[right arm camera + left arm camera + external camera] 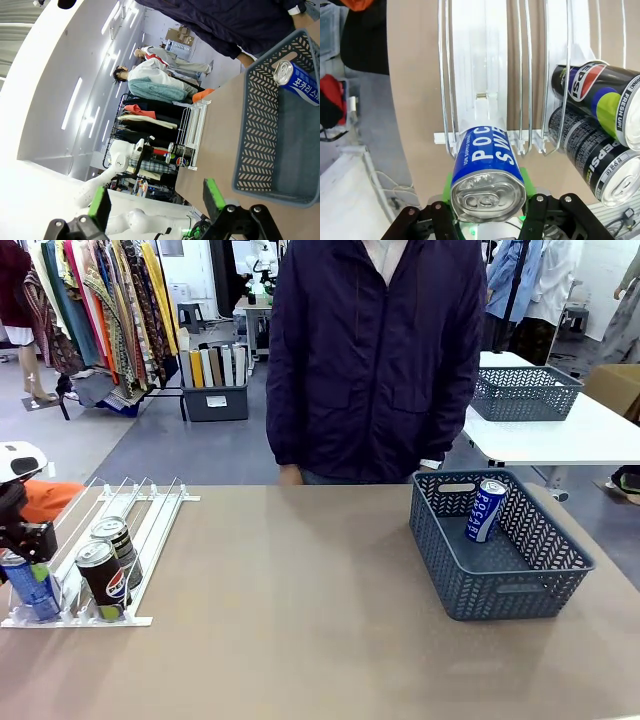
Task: Retrieve and store the cans from the dispenser.
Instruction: Pick up the last remaining can from one row of the Automatic Can Dispenser and place it in the middle of the table.
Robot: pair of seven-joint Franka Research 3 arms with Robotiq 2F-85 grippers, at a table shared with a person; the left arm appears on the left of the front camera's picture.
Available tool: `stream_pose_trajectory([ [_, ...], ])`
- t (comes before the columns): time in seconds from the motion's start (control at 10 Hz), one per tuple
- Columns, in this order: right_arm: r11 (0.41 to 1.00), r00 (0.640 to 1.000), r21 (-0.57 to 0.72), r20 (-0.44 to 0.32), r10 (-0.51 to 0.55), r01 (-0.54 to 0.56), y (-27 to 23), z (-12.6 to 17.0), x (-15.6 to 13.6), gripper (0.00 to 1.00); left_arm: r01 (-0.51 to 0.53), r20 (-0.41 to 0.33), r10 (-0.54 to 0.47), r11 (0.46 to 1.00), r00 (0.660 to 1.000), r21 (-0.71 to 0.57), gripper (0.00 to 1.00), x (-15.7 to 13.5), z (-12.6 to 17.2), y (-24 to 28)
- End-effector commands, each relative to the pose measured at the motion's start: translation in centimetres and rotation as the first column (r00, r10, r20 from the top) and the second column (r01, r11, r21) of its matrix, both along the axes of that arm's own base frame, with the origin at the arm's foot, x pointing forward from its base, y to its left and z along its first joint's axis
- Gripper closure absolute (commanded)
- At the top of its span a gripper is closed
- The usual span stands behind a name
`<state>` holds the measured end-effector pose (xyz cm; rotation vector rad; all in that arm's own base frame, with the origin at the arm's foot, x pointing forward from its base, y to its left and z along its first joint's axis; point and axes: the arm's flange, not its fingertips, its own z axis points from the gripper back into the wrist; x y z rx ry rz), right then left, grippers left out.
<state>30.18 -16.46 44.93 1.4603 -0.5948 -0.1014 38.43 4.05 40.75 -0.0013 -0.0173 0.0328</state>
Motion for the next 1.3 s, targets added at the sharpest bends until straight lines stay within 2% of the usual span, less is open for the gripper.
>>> stream_pose_trajectory([
  [0.0, 1.0, 1.0, 0.009, 0.01, -0.005, 0.005, 0.0, 0.4, 0.2, 0.0, -0.024, 0.017, 0.024, 0.999, 1.0, 0.028, 1.0, 0.4, 0.4, 0.0],
  [0.2, 1.0, 1.0, 0.009, 0.01, -0.005, 0.005, 0.0, 0.4, 0.2, 0.0, 0.01, 0.076, -0.012, 0.999, 0.997, 0.032, 1.0, -0.7, 2.9, -0.9],
  [0.6, 1.0, 1.0, 0.009, 0.01, -0.005, 0.005, 0.0, 0.4, 0.2, 0.0, 0.004, 0.271, 0.003, 1.0, 0.963, -0.024, 1.0, -7.8, 13.7, -2.1],
  [0.8, 1.0, 1.0, 0.009, 0.01, -0.005, 0.005, 0.0, 0.4, 0.2, 0.0, 0.079, 0.398, -0.055, 0.996, 0.916, -0.044, 1.0, -11.1, 15.9, -2.1],
  [0.9, 1.0, 1.0, 0.009, 0.01, -0.005, 0.005, 0.0, 0.4, 0.2, 0.0, 0.08, 0.433, -0.028, 0.992, 0.901, -0.101, 1.0, -11.7, 16.0, -1.3],
  [1.0, 1.0, 1.0, 0.009, 0.01, -0.005, 0.005, 0.0, 0.4, 0.2, 0.0, 0.06, 0.401, -0.015, 0.993, 0.916, -0.099, 1.0, -11.6, 15.4, 0.0],
  [1.1, 1.0, 1.0, 0.009, 0.01, -0.005, 0.005, 0.0, 0.4, 0.2, 0.0, 0.043, 0.39, -0.026, 0.998, 0.92, -0.036, 1.0, -11.6, 17.3, -2.2],
  [1.2, 1.0, 1.0, 0.009, 0.01, -0.005, 0.005, 0.0, 0.4, 0.2, 0.0, 0.043, 0.39, -0.026, 0.998, 0.92, -0.036, 1.0, -11.6, 17.3, -2.2],
])
